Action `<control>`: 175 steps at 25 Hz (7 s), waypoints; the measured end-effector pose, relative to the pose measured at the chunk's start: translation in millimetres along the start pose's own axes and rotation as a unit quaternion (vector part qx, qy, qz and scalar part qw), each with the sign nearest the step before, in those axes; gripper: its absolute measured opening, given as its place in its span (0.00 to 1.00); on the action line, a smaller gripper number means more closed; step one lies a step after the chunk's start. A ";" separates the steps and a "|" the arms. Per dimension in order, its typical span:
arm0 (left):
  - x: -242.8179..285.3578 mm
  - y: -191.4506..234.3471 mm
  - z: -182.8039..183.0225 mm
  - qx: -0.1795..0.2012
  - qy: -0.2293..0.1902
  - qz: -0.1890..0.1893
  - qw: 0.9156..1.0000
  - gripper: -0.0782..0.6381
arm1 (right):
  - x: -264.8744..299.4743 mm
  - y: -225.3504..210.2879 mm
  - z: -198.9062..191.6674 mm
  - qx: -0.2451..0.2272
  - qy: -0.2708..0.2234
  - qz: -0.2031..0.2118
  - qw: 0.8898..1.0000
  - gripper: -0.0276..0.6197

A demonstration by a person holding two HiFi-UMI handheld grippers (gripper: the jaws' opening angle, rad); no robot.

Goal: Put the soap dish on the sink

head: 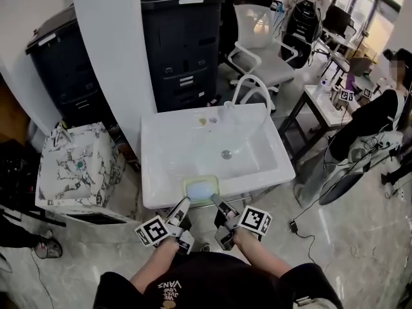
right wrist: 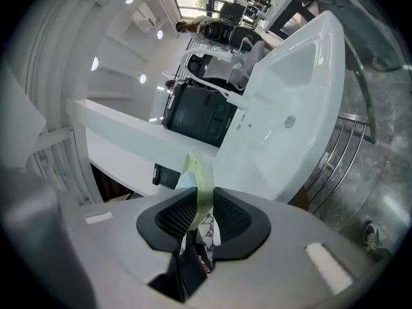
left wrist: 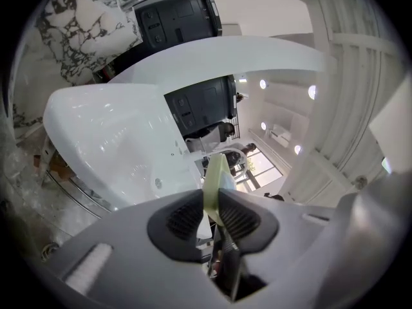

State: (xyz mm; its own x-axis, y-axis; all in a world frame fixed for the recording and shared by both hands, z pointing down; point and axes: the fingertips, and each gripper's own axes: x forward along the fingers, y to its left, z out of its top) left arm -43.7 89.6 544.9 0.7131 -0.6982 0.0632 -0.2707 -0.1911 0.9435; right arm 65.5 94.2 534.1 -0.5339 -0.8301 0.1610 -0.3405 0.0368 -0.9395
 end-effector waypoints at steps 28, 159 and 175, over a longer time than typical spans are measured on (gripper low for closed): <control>78.8 28.6 79.5 0.006 0.021 0.016 1.000 0.28 | 95.7 -12.8 56.9 0.027 -0.019 -0.006 0.999 0.16; 296.8 190.2 186.5 -0.066 -0.048 0.159 0.984 0.28 | 305.2 -152.6 193.7 -0.329 0.139 -0.144 0.923 0.24; 296.0 181.7 168.0 0.203 0.108 0.172 0.958 0.36 | 308.6 -153.8 196.8 -0.307 0.130 -0.154 0.930 0.24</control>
State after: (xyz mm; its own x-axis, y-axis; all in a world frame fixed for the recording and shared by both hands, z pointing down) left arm 9.6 -267.7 680.3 0.6422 -0.6174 0.4543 -0.7111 -0.2586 0.6538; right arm 105.4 -277.2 668.9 -0.4803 -0.6934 0.5370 -0.8432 0.1967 -0.5002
